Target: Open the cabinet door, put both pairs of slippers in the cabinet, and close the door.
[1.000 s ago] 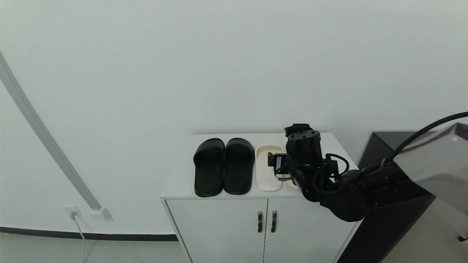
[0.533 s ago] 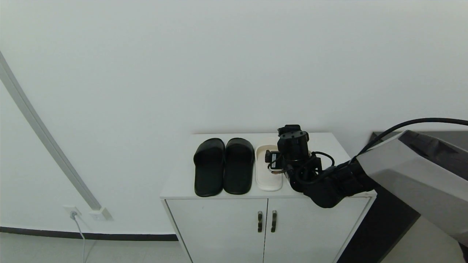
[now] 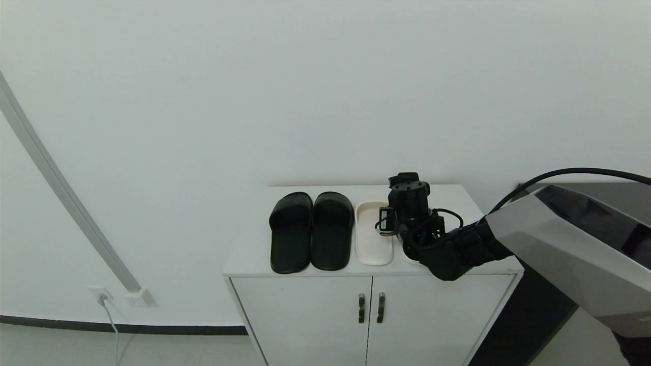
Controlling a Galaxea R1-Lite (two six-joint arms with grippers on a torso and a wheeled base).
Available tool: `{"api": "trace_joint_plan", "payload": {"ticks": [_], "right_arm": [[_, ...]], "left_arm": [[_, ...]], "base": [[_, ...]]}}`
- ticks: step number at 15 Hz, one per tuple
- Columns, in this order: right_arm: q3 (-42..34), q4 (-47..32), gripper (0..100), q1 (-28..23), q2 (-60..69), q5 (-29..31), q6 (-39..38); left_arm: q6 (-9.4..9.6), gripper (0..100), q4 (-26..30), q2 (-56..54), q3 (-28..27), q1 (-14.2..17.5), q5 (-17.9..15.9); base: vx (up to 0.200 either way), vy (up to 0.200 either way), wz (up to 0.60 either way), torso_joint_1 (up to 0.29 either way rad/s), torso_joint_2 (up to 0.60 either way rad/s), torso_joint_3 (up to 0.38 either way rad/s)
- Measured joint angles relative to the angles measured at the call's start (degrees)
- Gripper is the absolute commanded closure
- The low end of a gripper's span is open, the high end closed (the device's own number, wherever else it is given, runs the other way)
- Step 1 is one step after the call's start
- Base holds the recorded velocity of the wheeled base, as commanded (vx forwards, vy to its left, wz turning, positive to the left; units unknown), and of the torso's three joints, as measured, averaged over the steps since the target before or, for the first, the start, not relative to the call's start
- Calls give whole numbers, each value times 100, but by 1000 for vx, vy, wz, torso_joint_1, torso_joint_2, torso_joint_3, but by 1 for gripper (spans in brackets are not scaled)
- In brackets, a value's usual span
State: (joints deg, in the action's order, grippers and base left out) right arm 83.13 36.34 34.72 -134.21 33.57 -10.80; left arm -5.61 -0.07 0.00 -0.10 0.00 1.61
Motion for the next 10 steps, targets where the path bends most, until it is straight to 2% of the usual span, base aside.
{"api": "trace_joint_plan", "payload": {"ticks": [5, 8, 10], "right_arm": [[-210, 0, 100, 0, 240, -84, 5], [-929, 48, 100, 12, 870, -438, 191], [-1646, 129, 100, 22, 1453, -998, 306]], "left_arm": [[-9, 100, 0, 0, 0, 0, 2], [-2, 100, 0, 0, 0, 0, 5], [0, 100, 0, 0, 0, 0, 5]], "base": [[0, 0, 0, 0, 0, 0], [0, 0, 0, 0, 0, 0], [0, 0, 0, 0, 0, 0]]}}
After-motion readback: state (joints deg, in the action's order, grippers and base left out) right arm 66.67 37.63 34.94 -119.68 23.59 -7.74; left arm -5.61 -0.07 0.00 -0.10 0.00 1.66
